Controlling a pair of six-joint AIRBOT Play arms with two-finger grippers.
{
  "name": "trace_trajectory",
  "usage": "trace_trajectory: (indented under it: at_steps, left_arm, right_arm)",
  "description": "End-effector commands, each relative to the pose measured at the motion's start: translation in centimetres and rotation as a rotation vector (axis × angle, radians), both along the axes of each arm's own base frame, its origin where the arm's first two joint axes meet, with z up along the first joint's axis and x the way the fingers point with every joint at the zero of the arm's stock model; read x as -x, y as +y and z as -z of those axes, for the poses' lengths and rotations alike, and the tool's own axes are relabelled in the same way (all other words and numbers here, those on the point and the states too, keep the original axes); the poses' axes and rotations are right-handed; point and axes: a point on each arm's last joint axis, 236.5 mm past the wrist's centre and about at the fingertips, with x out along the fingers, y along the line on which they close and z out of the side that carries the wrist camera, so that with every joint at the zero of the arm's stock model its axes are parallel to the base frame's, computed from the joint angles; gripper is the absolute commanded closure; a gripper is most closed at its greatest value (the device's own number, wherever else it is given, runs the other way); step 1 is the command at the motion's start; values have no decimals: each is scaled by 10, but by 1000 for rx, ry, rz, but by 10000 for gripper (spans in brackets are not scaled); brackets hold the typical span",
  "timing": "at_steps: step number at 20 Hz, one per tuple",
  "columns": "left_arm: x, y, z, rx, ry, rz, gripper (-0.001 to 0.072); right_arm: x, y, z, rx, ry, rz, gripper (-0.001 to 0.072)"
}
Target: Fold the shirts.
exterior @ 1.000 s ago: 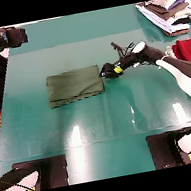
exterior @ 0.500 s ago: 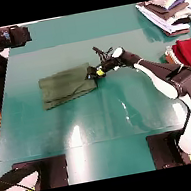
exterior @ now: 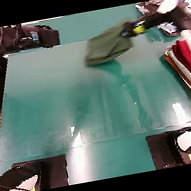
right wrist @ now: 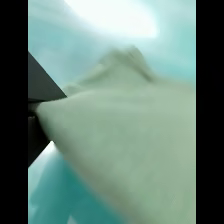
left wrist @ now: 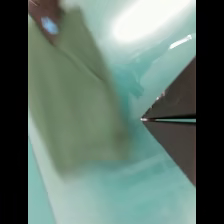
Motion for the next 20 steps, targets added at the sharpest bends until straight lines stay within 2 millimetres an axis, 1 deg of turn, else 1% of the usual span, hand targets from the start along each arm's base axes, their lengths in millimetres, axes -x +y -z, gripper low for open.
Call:
trace_trajectory:
  at_steps: [1,3,5,6,8,10,12,14,15,16,17,18,20]
  left_arm:
    - [7,-24,-14,37,-55,43,678]
    - [9,-28,-15,65,-41,46,678]
    - [10,-29,-16,74,-36,49,678]
    - [10,-30,-16,79,-33,51,678]
    - [11,-31,-17,89,-29,55,678]
    - [11,-31,-17,89,-29,55,677]
    - [12,-32,-17,96,-24,58,677]
    - [13,-34,-17,104,-20,61,678]
    - [13,-34,-17,104,-20,61,678]
    - [13,-34,-17,104,-19,61,678]
    - [14,-34,-17,103,-17,62,678]
    - [14,-34,-15,99,-12,63,677]
    - [16,-34,-12,92,-1,67,677]
  right_arm:
    - [27,-153,-40,98,-27,263,692]
    - [45,-223,-49,104,-35,403,692]
    - [64,-275,-48,98,-25,507,692]
    - [72,-297,-47,97,-26,553,692]
    - [79,-325,-52,98,-54,619,692]
    - [74,-336,-69,52,-133,652,692]
    - [64,-333,-95,10,-219,644,692]
    - [60,-330,-131,34,-300,631,692]
    - [59,-328,-153,54,-350,624,692]
    - [60,-327,-172,71,-392,623,692]
    - [63,-325,-185,82,-417,621,692]
    - [66,-324,-191,95,-428,623,692]
    - [76,-324,-194,132,-420,627,692]
